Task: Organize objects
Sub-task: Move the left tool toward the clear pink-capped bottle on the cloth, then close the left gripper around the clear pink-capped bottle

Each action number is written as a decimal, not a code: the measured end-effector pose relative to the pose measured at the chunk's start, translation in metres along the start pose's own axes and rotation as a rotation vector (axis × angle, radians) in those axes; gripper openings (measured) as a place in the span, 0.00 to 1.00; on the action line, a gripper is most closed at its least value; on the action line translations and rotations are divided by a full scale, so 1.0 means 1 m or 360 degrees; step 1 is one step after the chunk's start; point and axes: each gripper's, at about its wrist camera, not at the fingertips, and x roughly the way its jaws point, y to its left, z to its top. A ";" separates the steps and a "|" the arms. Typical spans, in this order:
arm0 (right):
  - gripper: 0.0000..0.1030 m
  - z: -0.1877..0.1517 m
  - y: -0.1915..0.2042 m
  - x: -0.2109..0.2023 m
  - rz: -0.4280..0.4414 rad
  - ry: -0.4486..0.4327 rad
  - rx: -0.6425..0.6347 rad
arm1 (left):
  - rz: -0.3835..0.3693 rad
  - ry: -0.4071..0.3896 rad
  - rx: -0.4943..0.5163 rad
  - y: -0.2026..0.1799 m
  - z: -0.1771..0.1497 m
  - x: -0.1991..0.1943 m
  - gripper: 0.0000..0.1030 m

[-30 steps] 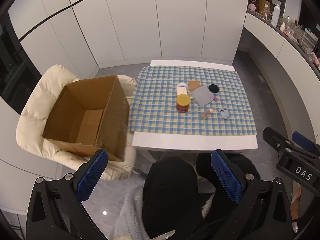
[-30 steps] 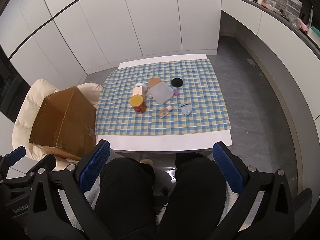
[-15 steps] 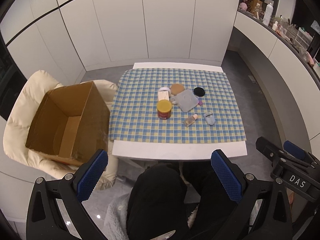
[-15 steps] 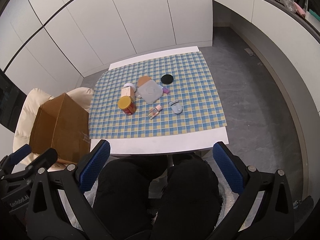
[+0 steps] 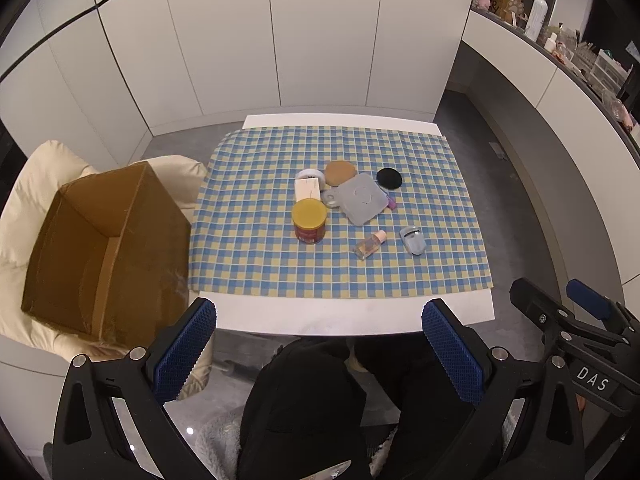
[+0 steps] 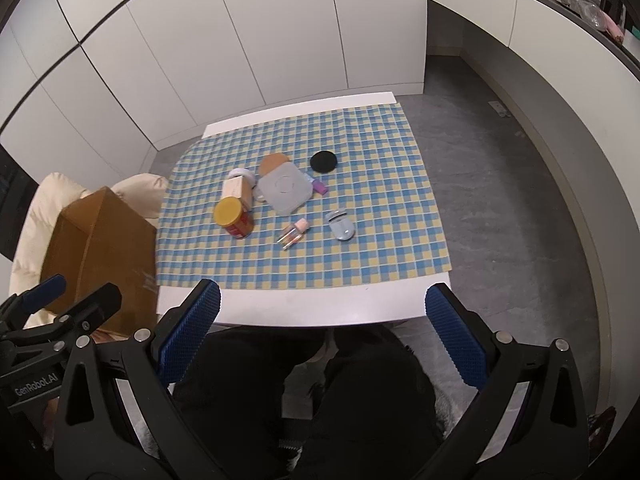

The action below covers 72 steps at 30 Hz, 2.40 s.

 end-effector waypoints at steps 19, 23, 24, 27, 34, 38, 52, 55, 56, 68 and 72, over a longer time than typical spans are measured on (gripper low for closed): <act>1.00 0.021 -0.006 0.064 -0.0041 0.0034 -0.0048 | -0.0015 0.0097 0.0016 -0.009 0.028 0.075 0.99; 1.00 0.025 -0.011 0.076 -0.0037 0.0041 -0.0029 | 0.0001 0.0118 0.0037 -0.010 0.032 0.091 0.99; 1.00 0.026 -0.012 0.079 -0.0039 0.0045 -0.0024 | 0.0000 0.0123 0.0040 -0.011 0.032 0.094 0.99; 1.00 0.029 -0.015 0.089 -0.0047 0.0053 -0.0013 | -0.0006 0.0131 0.0041 -0.011 0.034 0.103 1.00; 1.00 0.035 -0.020 0.115 -0.0066 0.0085 -0.0013 | -0.0006 0.0150 0.0048 -0.012 0.041 0.130 0.99; 1.00 0.037 -0.018 0.132 -0.0086 0.0105 -0.0044 | -0.0019 0.0187 0.0039 -0.010 0.044 0.150 0.99; 1.00 0.033 -0.032 0.210 -0.0200 0.0193 -0.0120 | 0.0001 0.0235 0.0058 -0.006 0.043 0.218 0.99; 1.00 0.027 -0.037 0.230 -0.0203 0.0229 -0.0136 | 0.0004 0.0254 0.0050 -0.006 0.043 0.235 0.99; 1.00 0.026 -0.038 0.237 -0.0201 0.0234 -0.0138 | 0.0012 0.0262 0.0048 -0.005 0.042 0.241 0.99; 0.95 0.021 -0.038 0.295 -0.0162 0.0203 -0.0203 | -0.0100 0.0434 -0.0026 -0.014 0.023 0.296 0.99; 0.67 0.022 -0.030 0.306 -0.0157 0.0213 -0.0260 | -0.0085 0.0420 -0.0002 -0.019 0.022 0.298 0.99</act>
